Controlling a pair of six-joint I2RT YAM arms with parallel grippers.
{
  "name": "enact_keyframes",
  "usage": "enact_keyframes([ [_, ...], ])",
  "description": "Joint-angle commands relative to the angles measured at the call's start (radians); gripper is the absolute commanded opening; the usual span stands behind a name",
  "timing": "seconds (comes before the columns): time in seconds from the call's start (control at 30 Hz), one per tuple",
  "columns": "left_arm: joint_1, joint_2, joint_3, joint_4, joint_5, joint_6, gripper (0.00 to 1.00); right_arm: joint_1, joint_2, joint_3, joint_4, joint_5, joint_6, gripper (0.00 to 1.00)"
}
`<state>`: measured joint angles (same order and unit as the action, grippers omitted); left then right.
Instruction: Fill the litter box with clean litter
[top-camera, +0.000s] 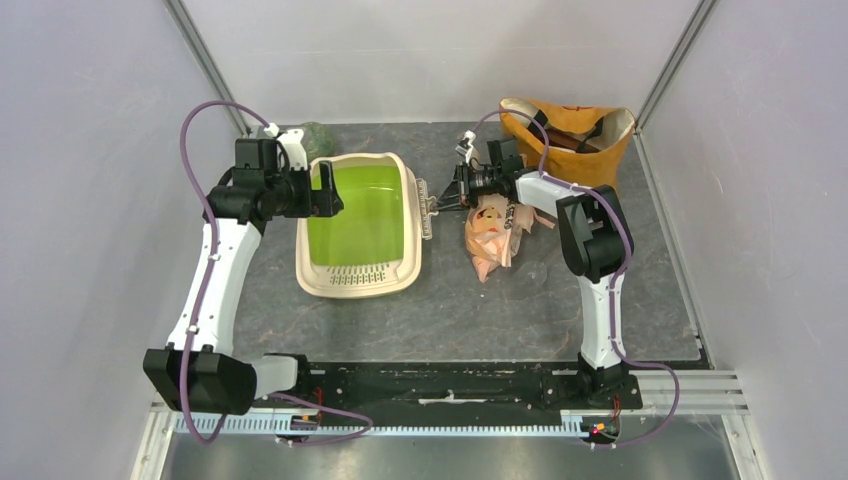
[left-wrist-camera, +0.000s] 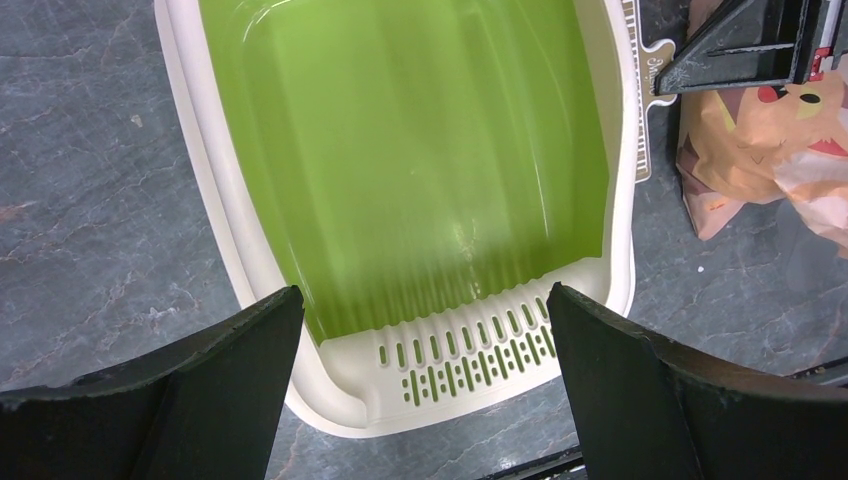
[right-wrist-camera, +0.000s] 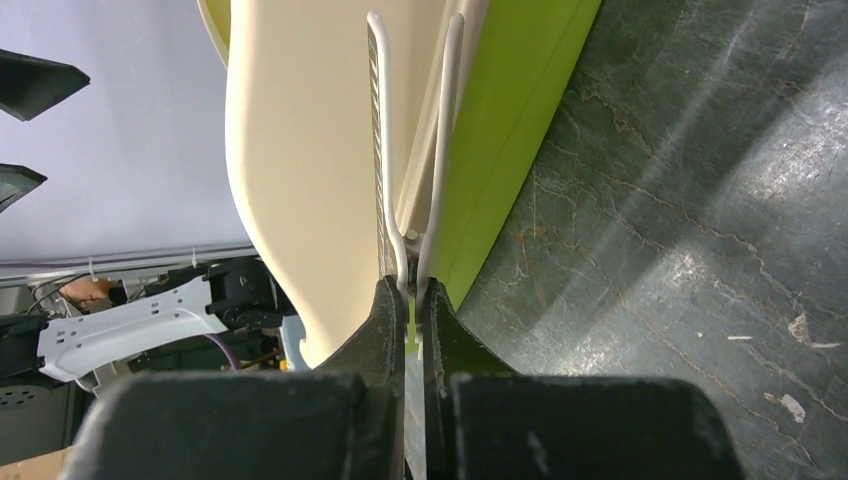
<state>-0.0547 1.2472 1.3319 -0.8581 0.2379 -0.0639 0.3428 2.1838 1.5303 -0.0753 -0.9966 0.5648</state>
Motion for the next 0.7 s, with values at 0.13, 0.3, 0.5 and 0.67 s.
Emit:
enact_keyframes([
  [0.13, 0.003, 0.01, 0.024, 0.024, 0.014, -0.008, 1.0, -0.005, 0.087, -0.011, 0.032, -0.06, 0.095, 0.0],
  [0.3, 0.002, 0.011, 0.015, 0.024, 0.011, -0.005, 1.0, -0.006, 0.103, -0.019, 0.124, -0.11, 0.169, 0.0],
  [0.5, 0.001, 0.015, 0.018, 0.023, 0.013, -0.006, 1.0, -0.018, 0.101, -0.057, 0.272, -0.144, 0.297, 0.0],
  [0.67, 0.002, 0.019, 0.027, 0.024, 0.017, -0.007, 1.0, -0.017, 0.12, -0.041, 0.247, -0.127, 0.299, 0.0],
])
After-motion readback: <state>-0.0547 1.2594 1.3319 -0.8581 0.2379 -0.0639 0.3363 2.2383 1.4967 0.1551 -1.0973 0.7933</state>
